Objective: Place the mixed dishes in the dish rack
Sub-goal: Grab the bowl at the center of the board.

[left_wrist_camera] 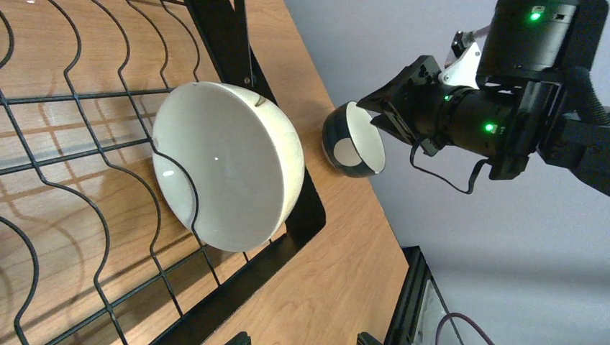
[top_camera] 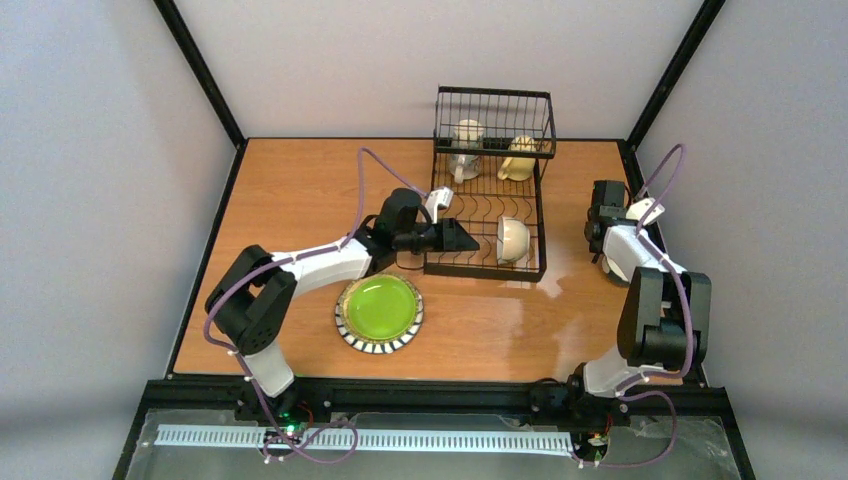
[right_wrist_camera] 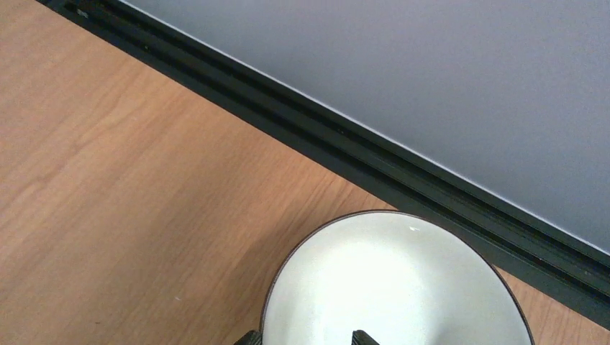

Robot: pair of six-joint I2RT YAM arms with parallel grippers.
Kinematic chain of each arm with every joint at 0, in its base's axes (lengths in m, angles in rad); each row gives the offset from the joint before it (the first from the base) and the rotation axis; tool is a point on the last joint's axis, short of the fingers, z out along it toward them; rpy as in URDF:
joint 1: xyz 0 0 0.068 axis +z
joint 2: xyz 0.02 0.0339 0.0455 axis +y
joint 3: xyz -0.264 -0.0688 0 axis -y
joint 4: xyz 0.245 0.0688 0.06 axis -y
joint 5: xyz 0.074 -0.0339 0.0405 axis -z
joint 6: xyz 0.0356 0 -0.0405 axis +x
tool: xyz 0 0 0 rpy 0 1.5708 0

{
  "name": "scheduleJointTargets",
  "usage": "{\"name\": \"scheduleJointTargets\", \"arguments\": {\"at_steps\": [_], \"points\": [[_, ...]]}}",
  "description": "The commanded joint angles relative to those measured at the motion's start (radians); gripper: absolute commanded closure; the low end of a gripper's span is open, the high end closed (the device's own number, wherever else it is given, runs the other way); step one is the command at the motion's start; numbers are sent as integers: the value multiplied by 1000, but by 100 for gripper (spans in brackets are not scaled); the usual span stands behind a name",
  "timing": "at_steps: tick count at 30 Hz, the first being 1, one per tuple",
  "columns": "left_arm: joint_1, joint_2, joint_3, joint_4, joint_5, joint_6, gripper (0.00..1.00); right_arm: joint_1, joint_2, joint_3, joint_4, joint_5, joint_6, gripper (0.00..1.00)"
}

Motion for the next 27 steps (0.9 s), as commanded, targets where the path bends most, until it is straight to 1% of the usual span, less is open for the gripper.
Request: {"name": "scheduleJointTargets", "arguments": {"at_steps": [1, 27], "points": [[-18, 10, 39, 7, 6, -7, 18, 1, -44, 14, 7, -19, 0, 27], [-21, 22, 53, -22, -16, 22, 17, 1, 116, 57, 1, -82, 8, 27]]}}
